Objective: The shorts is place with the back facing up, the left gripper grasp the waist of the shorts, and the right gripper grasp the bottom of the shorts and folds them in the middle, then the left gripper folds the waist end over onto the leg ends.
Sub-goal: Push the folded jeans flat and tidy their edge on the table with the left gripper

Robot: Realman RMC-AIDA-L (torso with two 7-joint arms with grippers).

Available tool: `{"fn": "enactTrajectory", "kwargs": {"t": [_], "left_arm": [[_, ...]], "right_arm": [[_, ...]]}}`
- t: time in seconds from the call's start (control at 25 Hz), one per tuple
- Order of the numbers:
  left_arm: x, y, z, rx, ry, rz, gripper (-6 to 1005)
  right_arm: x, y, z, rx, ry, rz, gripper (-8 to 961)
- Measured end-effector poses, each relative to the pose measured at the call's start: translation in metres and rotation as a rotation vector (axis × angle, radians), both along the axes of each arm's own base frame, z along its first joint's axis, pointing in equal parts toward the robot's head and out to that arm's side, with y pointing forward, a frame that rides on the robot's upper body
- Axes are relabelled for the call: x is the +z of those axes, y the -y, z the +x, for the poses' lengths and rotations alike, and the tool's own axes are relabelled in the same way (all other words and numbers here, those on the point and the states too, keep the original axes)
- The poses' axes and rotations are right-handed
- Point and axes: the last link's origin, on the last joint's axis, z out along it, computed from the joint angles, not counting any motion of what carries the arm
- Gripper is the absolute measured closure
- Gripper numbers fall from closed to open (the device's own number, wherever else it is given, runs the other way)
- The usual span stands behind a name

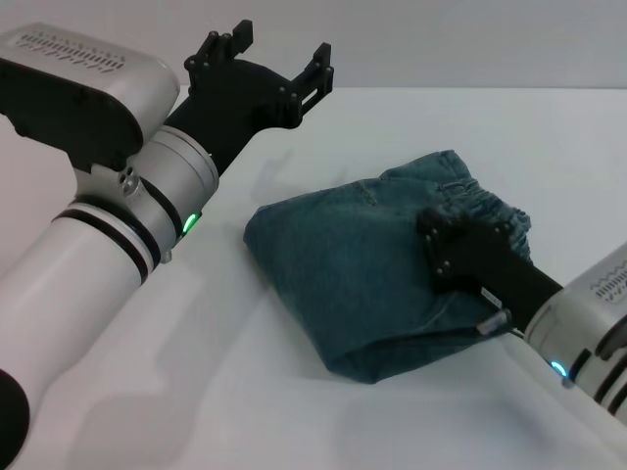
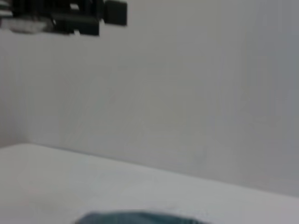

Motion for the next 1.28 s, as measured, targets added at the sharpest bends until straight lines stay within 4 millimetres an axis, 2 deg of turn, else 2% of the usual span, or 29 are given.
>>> {"fn": "enactTrajectory", "kwargs": {"t": [0.2,0.48,0.56,0.68,0.8,0.88,1.0,1.16,1.28], "left_arm": [[-0.001,0.000,0.000,-0.001,0.000,-0.002,157],[-0.001,0.000,0.000,-0.001,-0.001,-0.002,164],[-0.001,0.000,0.000,0.000,-0.002,0.001,166],[0.001,0.000,-0.006,0.013,-0.004,0.031,169],[0.002,0.000,-0.007,0.015,-0.003,0.041,172],[0.003,0.000,-0.009,0.023,-0.001,0.053,175],[-0.001,0.003,-0.012,0.027,-0.004,0.065,178],[-0.009,0.010,-0.012,0.021,-0.003,0.079,182],[-0.032,0.031,-0.017,-0.005,-0.028,0.065,185]], "right_arm": [[-0.001,0.004,0.009,-0.025,0.015,-0.006,844],[0.003,0.002,0.012,-0.025,0.014,0.013,843],[0.018,-0.005,0.006,0.008,-0.008,0.100,843],[0.027,-0.012,0.004,0.005,-0.015,0.165,842],[0.047,-0.023,0.009,-0.043,-0.031,0.304,842],[0.062,-0.025,0.016,-0.089,-0.037,0.407,841],[0.082,-0.019,0.039,-0.196,-0.054,0.541,841],[0.103,0.004,0.073,-0.325,-0.072,0.677,840],[0.112,0.027,0.095,-0.398,-0.056,0.736,839]]}}
